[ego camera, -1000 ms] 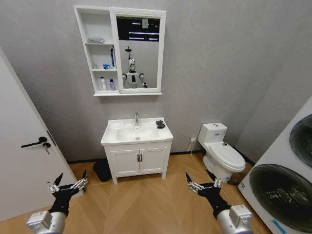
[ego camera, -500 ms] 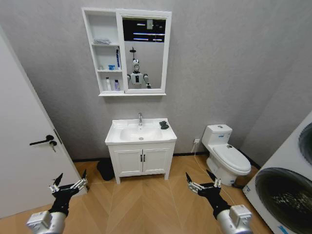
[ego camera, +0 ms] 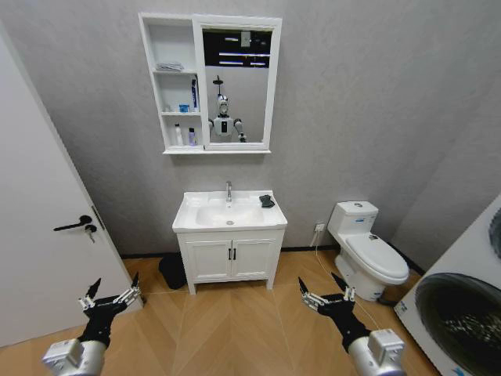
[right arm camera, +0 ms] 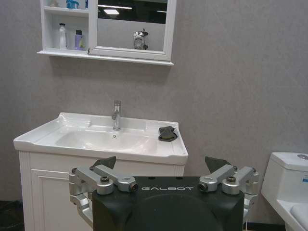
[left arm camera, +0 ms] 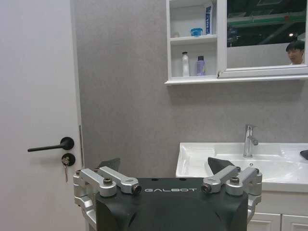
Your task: Move facial cleanser and shampoo from washbasin to cabinet, then wipe washbasin with towel.
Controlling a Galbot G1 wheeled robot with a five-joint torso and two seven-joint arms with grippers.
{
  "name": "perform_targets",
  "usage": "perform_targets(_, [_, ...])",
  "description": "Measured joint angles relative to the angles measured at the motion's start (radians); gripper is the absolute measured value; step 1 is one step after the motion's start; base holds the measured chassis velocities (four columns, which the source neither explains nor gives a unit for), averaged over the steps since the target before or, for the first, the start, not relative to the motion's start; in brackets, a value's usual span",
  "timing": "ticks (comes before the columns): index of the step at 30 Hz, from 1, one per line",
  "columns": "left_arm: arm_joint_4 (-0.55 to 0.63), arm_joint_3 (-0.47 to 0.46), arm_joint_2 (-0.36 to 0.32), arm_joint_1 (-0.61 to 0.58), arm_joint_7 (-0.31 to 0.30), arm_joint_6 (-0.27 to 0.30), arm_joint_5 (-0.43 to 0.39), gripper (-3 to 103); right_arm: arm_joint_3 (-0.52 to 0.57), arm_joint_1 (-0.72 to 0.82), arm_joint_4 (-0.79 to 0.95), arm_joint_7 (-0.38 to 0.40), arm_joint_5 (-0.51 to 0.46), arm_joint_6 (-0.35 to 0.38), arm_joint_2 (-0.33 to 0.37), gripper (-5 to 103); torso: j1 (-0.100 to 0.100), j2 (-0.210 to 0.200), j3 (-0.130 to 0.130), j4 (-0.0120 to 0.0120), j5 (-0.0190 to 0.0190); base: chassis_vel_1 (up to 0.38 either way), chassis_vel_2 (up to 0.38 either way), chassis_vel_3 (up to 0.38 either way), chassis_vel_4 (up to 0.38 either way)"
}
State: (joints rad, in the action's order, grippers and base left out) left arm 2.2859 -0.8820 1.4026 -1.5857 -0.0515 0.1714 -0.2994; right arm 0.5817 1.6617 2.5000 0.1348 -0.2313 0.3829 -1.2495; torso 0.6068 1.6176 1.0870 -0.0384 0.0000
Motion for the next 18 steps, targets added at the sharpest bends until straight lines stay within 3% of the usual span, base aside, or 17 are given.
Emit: perform_targets(18, [0.0,0.0,0.0,0.0,0.0,0.0,0.0,100,0.0,0.0,0.0,0.0,0.0,0.0,0.0,100,0.0,0.0,0.0,0.0,0.0,0.0,0.0,0.0,0.0])
